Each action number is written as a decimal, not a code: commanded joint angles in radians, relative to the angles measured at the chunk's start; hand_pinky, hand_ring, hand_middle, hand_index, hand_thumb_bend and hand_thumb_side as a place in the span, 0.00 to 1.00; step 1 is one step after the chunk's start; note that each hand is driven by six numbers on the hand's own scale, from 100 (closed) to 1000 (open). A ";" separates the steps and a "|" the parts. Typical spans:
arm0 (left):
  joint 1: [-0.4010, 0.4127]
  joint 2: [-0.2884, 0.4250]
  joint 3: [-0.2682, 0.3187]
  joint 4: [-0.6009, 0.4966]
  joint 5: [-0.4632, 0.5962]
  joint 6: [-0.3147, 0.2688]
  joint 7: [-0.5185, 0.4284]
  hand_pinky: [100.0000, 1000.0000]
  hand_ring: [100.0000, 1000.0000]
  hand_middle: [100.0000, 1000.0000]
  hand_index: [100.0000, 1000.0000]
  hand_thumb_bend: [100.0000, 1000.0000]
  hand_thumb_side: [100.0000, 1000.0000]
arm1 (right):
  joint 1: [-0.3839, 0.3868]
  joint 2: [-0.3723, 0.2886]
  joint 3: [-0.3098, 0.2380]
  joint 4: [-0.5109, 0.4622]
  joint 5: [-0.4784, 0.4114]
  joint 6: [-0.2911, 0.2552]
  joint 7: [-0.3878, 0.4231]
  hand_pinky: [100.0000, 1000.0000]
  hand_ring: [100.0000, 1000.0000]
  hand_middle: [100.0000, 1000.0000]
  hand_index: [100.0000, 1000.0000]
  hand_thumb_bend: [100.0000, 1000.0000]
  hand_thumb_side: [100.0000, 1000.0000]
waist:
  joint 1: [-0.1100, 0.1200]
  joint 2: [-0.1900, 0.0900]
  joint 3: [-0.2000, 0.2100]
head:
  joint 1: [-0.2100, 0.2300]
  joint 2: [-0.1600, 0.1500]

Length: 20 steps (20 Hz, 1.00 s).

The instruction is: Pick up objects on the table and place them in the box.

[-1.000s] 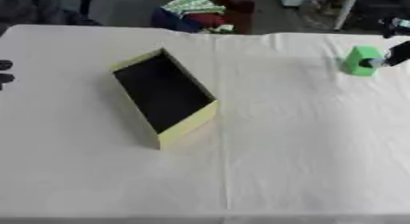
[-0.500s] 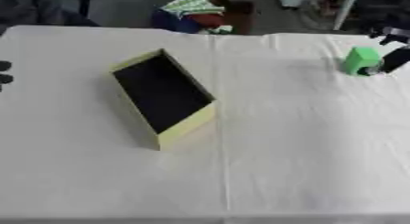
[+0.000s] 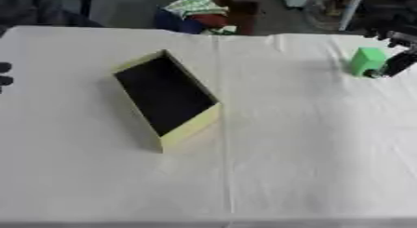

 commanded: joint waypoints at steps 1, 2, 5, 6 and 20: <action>-0.008 0.017 -0.001 -0.012 0.005 -0.001 0.000 0.62 0.66 0.71 0.80 0.14 0.53 | -0.028 -0.022 -0.030 0.019 0.058 0.009 -0.035 0.89 1.00 0.97 1.00 0.34 0.02 | 0.003 -0.011 0.001 | -0.003 0.005; -0.008 0.017 -0.001 -0.012 0.005 -0.001 0.000 0.62 0.66 0.71 0.80 0.14 0.53 | -0.031 -0.020 -0.037 0.027 0.075 0.013 -0.046 0.89 1.00 0.96 1.00 0.33 0.02 | 0.004 -0.011 0.001 | -0.004 0.005; -0.007 0.017 -0.001 -0.012 0.007 -0.001 0.000 0.62 0.66 0.71 0.80 0.14 0.53 | -0.039 -0.015 -0.057 0.052 0.118 0.022 -0.072 0.89 1.00 0.96 1.00 0.32 0.02 | 0.006 -0.010 0.001 | -0.004 0.005; -0.007 0.017 -0.001 -0.012 0.007 -0.001 0.000 0.62 0.66 0.71 0.80 0.14 0.53 | -0.042 -0.013 -0.062 0.060 0.126 0.026 -0.081 0.89 1.00 0.96 1.00 0.32 0.02 | 0.006 -0.009 0.002 | -0.004 0.005; -0.008 0.016 -0.004 -0.014 0.013 0.000 -0.004 0.62 0.66 0.71 0.80 0.14 0.54 | -0.077 -0.011 -0.094 0.131 0.056 0.078 -0.180 0.85 1.00 0.91 1.00 0.23 0.02 | 0.015 0.013 0.018 | -0.015 0.005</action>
